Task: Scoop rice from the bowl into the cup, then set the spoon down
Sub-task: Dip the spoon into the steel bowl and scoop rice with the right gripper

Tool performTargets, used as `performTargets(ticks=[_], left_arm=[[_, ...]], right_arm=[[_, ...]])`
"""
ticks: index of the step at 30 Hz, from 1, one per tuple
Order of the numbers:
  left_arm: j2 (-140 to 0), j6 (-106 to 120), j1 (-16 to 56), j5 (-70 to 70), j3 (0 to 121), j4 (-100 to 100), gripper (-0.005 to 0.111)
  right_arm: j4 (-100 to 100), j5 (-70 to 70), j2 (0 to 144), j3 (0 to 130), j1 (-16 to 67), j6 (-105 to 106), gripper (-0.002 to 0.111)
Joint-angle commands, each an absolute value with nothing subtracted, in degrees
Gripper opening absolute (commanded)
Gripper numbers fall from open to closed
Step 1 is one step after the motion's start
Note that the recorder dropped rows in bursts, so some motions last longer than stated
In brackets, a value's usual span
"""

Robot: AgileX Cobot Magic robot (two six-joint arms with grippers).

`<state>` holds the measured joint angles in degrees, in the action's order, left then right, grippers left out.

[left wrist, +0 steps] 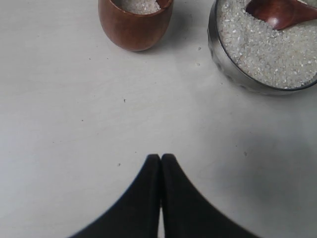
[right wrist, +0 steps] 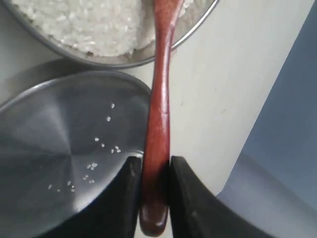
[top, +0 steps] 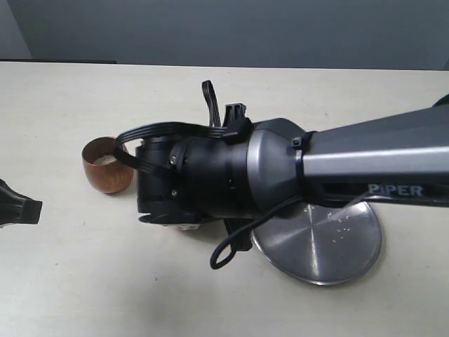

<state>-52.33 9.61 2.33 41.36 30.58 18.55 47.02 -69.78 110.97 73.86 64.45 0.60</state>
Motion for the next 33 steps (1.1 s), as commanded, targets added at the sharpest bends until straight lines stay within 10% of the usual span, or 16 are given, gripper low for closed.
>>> performTargets(ticks=[1, 33], left_arm=[[-52.35, 9.64, 2.45, 40.87, 30.21, 19.15, 0.000], [-52.35, 9.64, 2.45, 41.31, 30.21, 18.54, 0.000]], right_arm=[[43.83, -69.96, 110.82, 76.33, 64.42, -0.60, -0.001], [25.16, -69.96, 106.94, 77.79, 57.73, -1.04, -0.001]])
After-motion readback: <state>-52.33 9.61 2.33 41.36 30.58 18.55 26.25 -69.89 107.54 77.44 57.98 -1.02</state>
